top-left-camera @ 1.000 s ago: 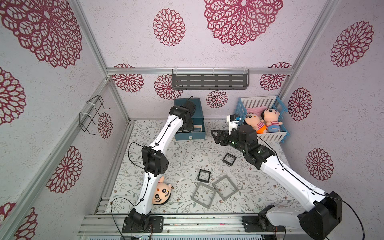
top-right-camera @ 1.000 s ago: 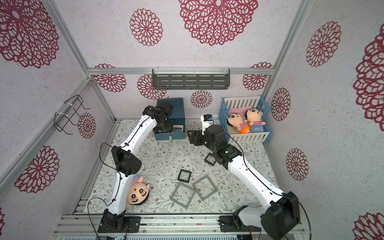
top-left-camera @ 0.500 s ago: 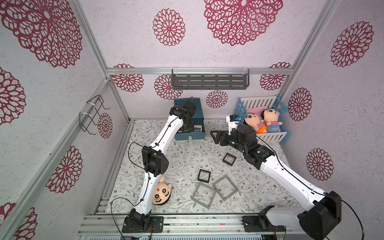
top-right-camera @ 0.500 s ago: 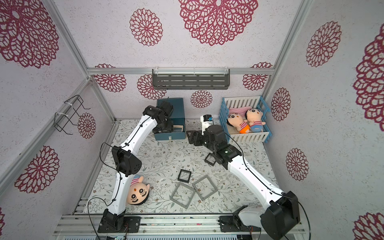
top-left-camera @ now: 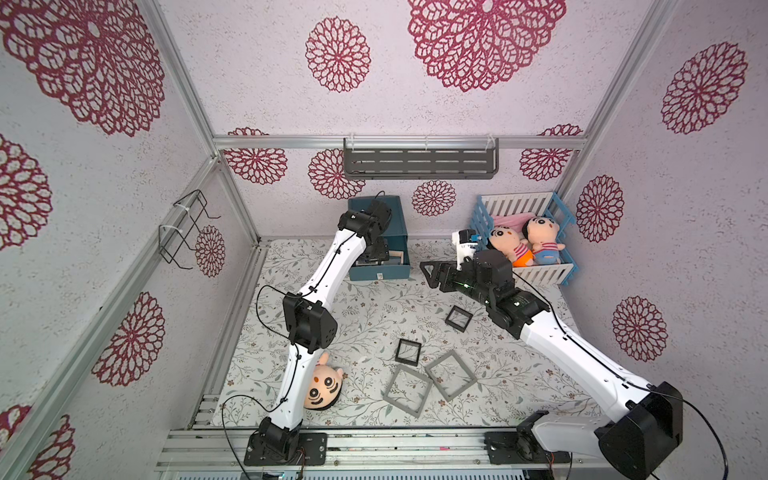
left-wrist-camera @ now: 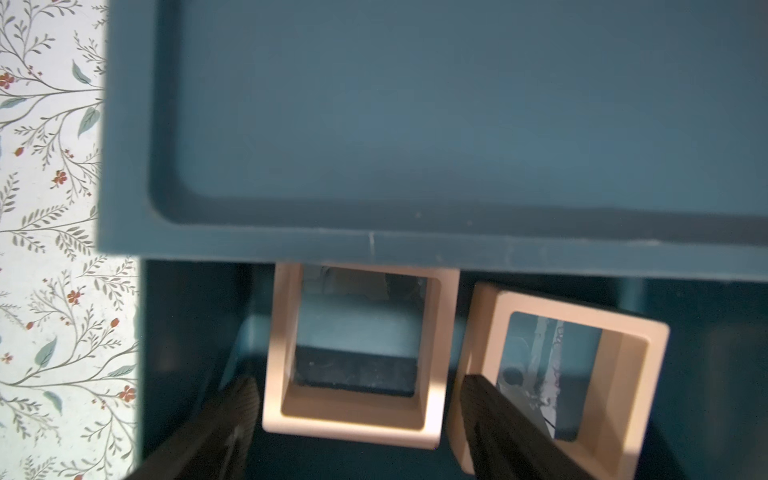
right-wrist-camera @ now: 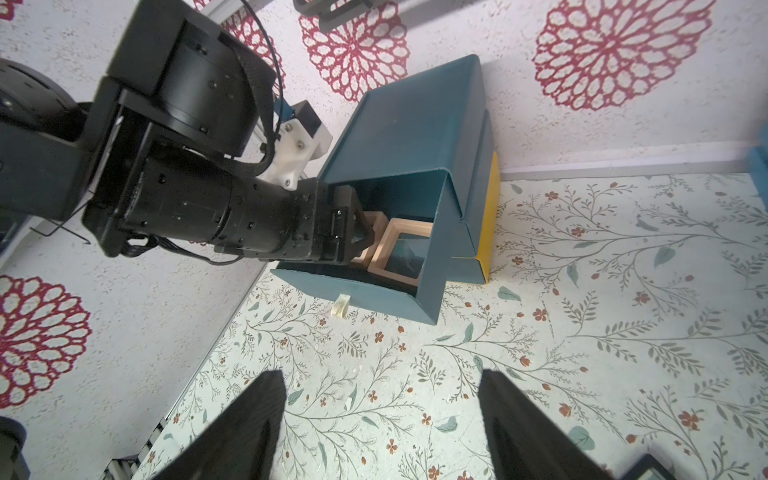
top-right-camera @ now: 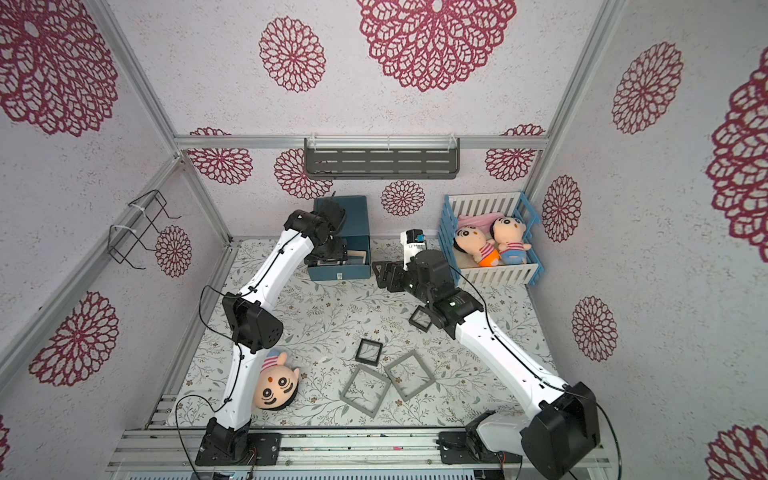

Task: Place the brooch boxes into the drawer by color
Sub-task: Place the brooch box in the drawer, then close the drawer in the storage box.

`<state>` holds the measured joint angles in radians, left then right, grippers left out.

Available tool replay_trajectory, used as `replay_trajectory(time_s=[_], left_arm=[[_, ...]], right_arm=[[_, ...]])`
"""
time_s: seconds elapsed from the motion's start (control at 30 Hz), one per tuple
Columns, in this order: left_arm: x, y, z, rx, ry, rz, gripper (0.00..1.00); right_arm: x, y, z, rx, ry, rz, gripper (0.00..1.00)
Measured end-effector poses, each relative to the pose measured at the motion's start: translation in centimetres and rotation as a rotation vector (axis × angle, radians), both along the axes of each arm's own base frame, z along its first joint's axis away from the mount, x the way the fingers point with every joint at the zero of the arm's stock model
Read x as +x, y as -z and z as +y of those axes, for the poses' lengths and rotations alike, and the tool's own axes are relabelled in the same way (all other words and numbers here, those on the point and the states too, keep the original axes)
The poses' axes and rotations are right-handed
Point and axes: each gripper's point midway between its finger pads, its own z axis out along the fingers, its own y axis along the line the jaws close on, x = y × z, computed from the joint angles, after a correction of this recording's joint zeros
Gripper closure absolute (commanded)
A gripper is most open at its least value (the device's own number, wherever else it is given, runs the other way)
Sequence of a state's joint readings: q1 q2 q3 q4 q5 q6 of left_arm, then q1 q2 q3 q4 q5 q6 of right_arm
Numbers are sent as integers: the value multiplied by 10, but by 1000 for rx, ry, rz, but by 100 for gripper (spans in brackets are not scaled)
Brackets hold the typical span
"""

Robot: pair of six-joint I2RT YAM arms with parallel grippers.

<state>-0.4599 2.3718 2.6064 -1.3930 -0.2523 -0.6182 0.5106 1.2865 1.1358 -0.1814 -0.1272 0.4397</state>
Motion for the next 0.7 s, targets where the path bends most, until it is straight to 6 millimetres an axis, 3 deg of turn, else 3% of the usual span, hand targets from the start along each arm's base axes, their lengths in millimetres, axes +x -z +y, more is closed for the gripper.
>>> replay_trajectory(time_s=[0.1,0.23,0.53,0.63,0.7], left_arm=[[2,-7,-1,-23,-22,-22,19],[-2,-32,0,-88,-70,-76,25],[-54,-121,13,-412,-194,-224,39],[-68,-129,10,-542,-229,-232,45],[-75,-121,5,-626,-257,-209,47]], right_arm=[[4,4,2,9,-9,19,21],[20,8,2,39,-4,62,22],[74,15,4,166,16,188,24],[94,23,9,206,20,238,24],[108,28,11,225,25,265,24]])
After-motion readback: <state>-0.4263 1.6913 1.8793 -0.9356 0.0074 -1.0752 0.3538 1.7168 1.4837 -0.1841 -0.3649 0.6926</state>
